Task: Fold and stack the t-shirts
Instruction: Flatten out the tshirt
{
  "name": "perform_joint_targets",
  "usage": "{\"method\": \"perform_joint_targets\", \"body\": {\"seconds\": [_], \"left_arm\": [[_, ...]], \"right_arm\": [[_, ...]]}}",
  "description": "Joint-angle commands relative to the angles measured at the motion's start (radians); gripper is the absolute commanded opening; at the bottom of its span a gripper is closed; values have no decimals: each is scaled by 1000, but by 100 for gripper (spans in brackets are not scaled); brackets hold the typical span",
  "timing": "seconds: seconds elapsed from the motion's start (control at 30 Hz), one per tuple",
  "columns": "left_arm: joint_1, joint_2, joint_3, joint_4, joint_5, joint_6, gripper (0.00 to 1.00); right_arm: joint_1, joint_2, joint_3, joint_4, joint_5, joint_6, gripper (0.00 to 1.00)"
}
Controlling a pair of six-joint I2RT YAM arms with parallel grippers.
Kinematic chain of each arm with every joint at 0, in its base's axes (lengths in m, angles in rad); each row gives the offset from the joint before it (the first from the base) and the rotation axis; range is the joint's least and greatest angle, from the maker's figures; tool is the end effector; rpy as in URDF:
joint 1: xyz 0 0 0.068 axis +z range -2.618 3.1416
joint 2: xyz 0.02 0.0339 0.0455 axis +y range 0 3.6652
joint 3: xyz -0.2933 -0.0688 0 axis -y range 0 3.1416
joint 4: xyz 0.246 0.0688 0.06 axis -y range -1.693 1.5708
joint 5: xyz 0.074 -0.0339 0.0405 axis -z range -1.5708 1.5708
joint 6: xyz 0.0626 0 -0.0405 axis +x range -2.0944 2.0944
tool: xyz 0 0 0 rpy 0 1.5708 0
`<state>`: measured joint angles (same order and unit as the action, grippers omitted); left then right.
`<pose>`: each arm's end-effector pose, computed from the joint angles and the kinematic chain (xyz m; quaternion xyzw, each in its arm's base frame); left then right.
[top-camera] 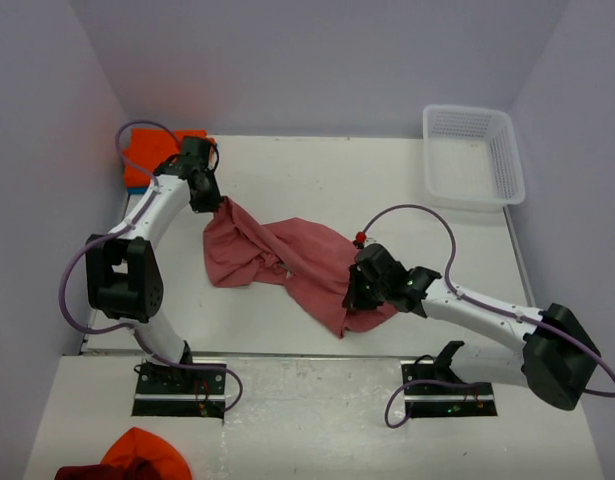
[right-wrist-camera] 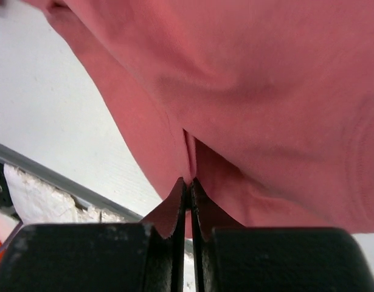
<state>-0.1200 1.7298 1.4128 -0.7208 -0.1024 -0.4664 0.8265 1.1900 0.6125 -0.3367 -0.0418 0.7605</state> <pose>0.3861 -0.0401 0.2661 -0.1793 0.9467 -0.0288 0.2661 0.1561 0.1733 0.1936 -0.0380 0.9456 0.2437 0.2120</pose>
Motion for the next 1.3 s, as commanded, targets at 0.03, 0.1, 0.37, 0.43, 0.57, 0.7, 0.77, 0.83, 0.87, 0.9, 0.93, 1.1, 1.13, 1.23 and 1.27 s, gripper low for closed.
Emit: {"method": "perform_joint_targets", "body": {"seconds": [0.03, 0.1, 0.37, 0.43, 0.57, 0.7, 0.77, 0.83, 0.87, 0.9, 0.93, 1.1, 1.13, 1.23, 1.27], "left_arm": [[-52, -98, -24, 11, -54, 28, 0], [-69, -125, -32, 4, -66, 25, 0], [-82, -252, -57, -42, -118, 34, 0], [-84, -275, -51, -71, -137, 32, 0], [-96, -323, -51, -112, -195, 18, 0], [-99, -325, -83, -137, -206, 21, 0], [-104, -325, -101, -134, -209, 21, 0], [-109, -323, -127, -126, -211, 20, 0], [-110, -323, -135, -121, -209, 21, 0], [-112, -322, -147, -115, -209, 21, 0], [-112, -320, -155, -112, -210, 21, 0], [-116, -282, -186, -95, -206, 23, 0], [-118, -277, -190, -94, -209, 23, 0], [-119, -265, -209, -83, -220, 23, 0], [-119, -262, -213, -80, -221, 23, 0]], "right_arm": [[6, -43, 263, -200, 213, -117, 0], [5, -36, 352, -254, 287, -151, 0], [-72, 72, 838, -563, 580, -270, 0], [-147, 100, 945, -617, 597, -285, 0], [-253, 108, 1062, -617, 569, -360, 0], [-360, 144, 1176, -628, 537, -415, 0], [-394, 167, 1239, -639, 522, -440, 0], [-441, 180, 1300, -648, 502, -457, 0], [-454, 189, 1314, -650, 494, -463, 0], [-480, 194, 1345, -651, 488, -472, 0], [-492, 198, 1362, -663, 482, -474, 0], [-541, 217, 1388, -674, 448, -474, 0], [-541, 218, 1386, -674, 448, -474, 0], [-552, 227, 1389, -674, 461, -475, 0], [-558, 229, 1392, -674, 462, -477, 0]]}}
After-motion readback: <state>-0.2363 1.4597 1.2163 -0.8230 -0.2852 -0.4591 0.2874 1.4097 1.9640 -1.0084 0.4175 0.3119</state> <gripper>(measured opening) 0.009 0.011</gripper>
